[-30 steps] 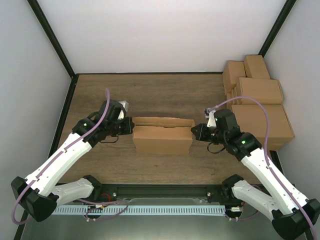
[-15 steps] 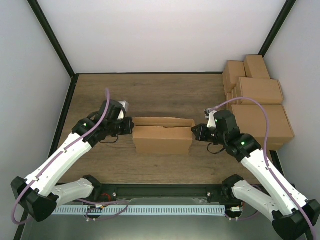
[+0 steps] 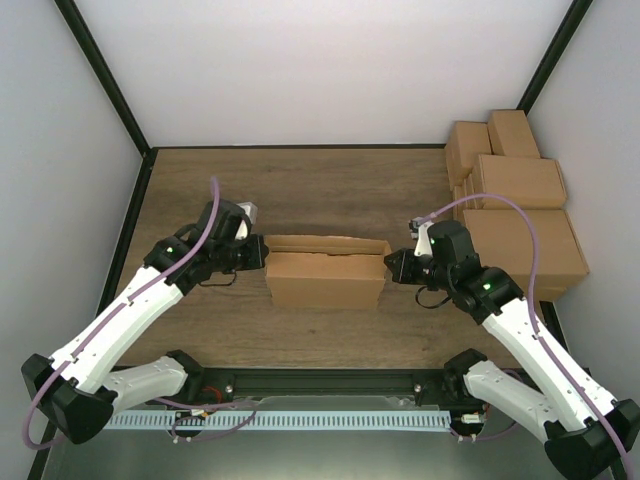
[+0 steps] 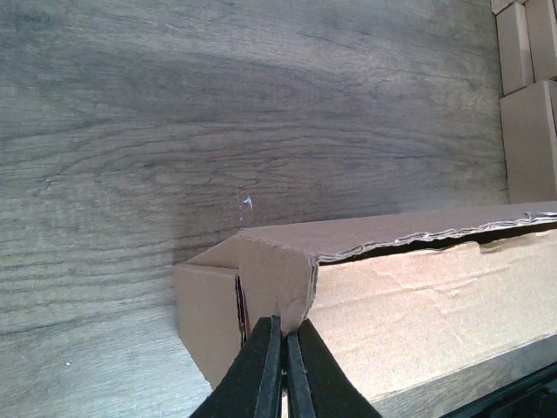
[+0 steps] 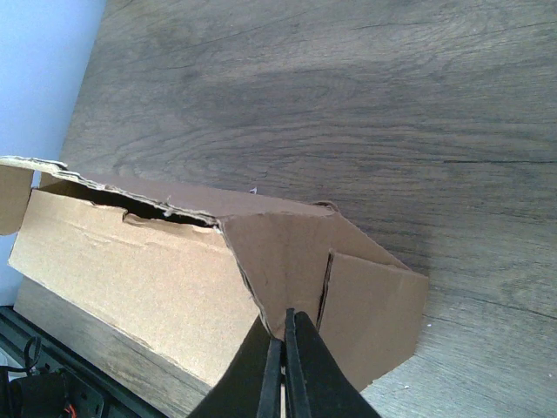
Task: Fold the paper box
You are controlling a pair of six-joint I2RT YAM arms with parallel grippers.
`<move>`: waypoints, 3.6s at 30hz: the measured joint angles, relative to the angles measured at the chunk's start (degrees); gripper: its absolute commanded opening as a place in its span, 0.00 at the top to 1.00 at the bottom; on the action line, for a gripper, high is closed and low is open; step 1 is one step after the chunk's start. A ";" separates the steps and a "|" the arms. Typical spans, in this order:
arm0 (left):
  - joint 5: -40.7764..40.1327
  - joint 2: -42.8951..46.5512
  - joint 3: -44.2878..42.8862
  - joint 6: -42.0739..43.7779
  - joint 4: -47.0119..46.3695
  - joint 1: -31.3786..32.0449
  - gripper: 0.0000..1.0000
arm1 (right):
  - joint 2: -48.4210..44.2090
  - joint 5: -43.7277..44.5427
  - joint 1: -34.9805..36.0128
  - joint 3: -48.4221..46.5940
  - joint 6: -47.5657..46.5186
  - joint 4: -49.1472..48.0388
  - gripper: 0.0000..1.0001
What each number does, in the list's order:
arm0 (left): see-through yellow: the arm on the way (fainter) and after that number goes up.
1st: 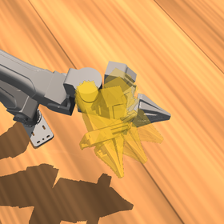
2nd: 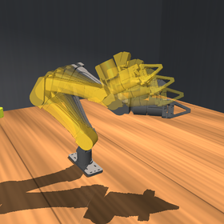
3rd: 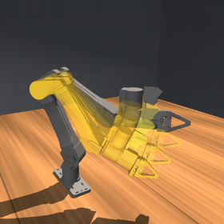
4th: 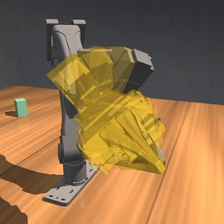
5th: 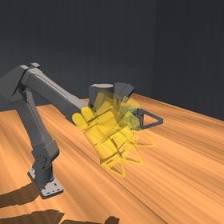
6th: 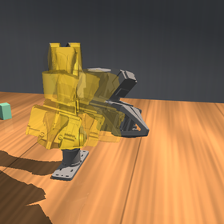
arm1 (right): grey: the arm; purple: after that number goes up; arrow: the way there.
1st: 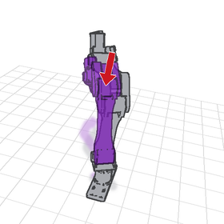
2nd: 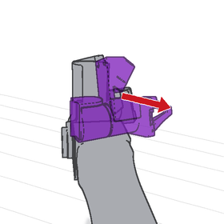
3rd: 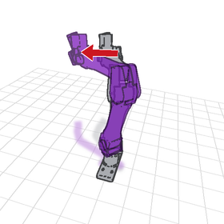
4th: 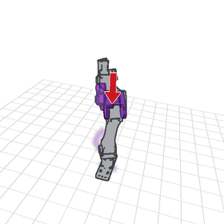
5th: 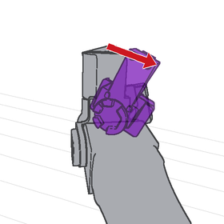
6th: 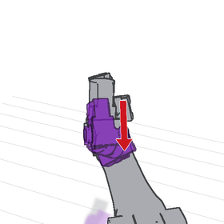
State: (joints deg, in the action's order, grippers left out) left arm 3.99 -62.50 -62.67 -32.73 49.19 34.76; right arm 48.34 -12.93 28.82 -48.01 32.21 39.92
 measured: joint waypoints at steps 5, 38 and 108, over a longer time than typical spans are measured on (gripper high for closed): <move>0.15 0.17 0.00 0.00 0.20 0.00 0.96 | -0.07 -0.04 0.00 0.20 0.04 -0.15 0.99; 1.77 0.33 -1.36 0.39 4.04 0.02 0.96 | -0.46 0.96 0.00 2.99 0.20 -4.52 0.99; -16.15 18.80 17.79 -12.55 -5.88 6.16 0.96 | 5.40 18.49 17.51 10.14 6.73 -26.43 0.80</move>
State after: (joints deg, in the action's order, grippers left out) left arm -12.16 -43.70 -44.88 -45.28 43.31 40.93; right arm 53.74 5.56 46.33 -37.87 38.94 13.50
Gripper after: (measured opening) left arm 0.040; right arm 0.162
